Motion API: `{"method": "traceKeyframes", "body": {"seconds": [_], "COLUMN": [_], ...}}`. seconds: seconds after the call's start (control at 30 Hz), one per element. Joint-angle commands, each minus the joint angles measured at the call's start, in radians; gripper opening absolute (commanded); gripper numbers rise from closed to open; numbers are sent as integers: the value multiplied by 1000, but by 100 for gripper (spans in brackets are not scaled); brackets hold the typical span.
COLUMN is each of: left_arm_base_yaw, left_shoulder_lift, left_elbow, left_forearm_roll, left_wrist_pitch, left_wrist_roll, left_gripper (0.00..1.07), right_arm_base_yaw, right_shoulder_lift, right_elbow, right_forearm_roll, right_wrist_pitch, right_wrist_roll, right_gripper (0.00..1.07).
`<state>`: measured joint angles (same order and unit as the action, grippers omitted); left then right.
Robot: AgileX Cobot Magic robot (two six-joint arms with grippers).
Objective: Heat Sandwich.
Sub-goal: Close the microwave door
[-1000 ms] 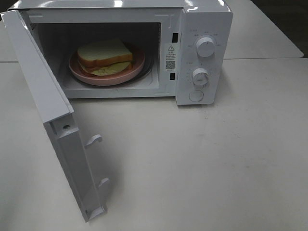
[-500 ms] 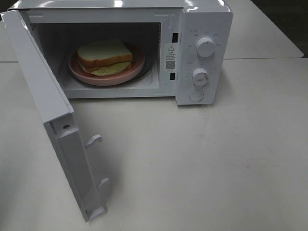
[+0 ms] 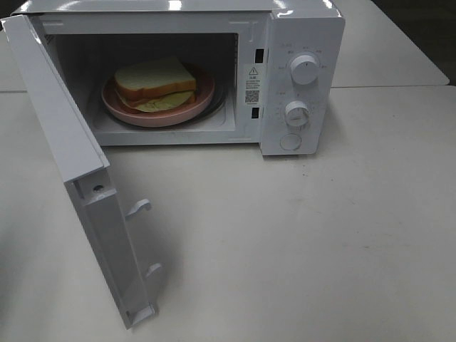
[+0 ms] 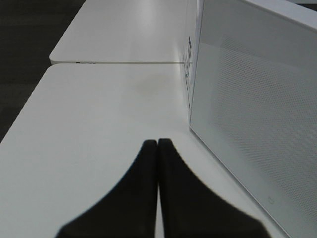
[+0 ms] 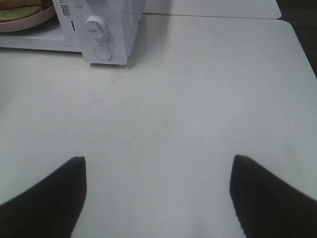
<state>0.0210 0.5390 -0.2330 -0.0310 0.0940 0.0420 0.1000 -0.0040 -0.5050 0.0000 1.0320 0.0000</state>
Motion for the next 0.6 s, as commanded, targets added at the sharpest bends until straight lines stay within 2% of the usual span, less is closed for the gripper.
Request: {"method": "traceKeyframes", "body": {"seconds": [0.03,0.17,0.6], "left_arm_base_yaw": [2,-5,-134], "left_shoulder_lift": [26,137,427], "left_elbow": [38,98,99], "left_forearm_roll": [-4,-4,31], "left_wrist_pitch": [-120,-333,-559], "left_wrist_roll": [2,1,-1], "left_gripper": [0,0,0], "right_arm_base_yaw": [-8,-8,-8], "right_shoulder_lift": [-27,-27,-27], "right_elbow": [1,1,1], "right_forearm_roll": [0,0,0], "right_wrist_pitch": [-1,-1,-1], "right_wrist_roll": [0,0,0], "right_gripper": [76,76,76]}}
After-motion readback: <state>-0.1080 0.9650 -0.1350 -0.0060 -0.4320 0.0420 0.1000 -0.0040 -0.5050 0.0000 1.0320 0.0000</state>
